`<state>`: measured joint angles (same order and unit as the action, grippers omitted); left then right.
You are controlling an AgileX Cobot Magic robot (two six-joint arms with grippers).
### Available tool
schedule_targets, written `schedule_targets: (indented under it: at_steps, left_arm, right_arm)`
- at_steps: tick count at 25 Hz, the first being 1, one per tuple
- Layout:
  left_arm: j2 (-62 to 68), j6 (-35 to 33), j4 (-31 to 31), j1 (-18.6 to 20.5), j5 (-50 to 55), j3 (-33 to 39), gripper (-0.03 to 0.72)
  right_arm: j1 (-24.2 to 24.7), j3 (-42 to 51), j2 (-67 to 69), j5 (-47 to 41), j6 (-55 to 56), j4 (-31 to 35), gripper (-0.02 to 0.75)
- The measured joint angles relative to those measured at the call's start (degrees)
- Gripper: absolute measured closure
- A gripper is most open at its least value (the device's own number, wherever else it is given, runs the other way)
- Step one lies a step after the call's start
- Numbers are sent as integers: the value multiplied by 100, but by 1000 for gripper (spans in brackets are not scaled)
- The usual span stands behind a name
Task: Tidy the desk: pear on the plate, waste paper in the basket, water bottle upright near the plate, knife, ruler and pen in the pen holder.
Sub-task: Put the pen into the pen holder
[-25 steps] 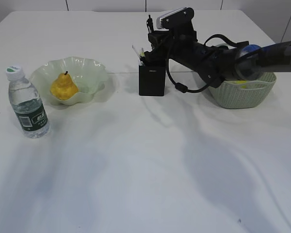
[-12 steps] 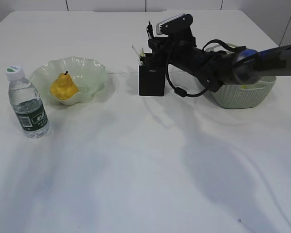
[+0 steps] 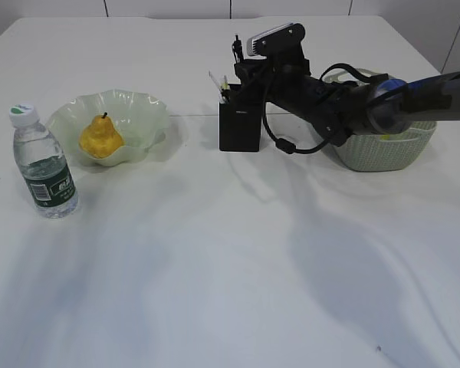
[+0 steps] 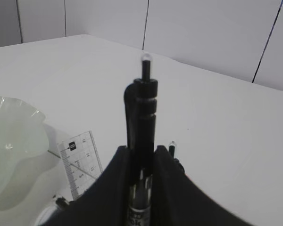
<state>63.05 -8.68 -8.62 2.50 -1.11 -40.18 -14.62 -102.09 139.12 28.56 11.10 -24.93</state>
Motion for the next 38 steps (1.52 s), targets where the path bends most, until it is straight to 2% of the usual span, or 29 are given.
schedule_targets:
  at_steps: [14,26,38]
  left_arm:
    - [0,0,0,0,-118,0,347]
    - [0,0,0,0,-440,0,347]
    - [-12,0,0,0,-706,0,347]
  right_arm:
    - [0,0,0,-10,0,8,581]
    - [0,0,-269,-107,0,12,575]
    - [11,0,-1308,-1553,0,-327,572]
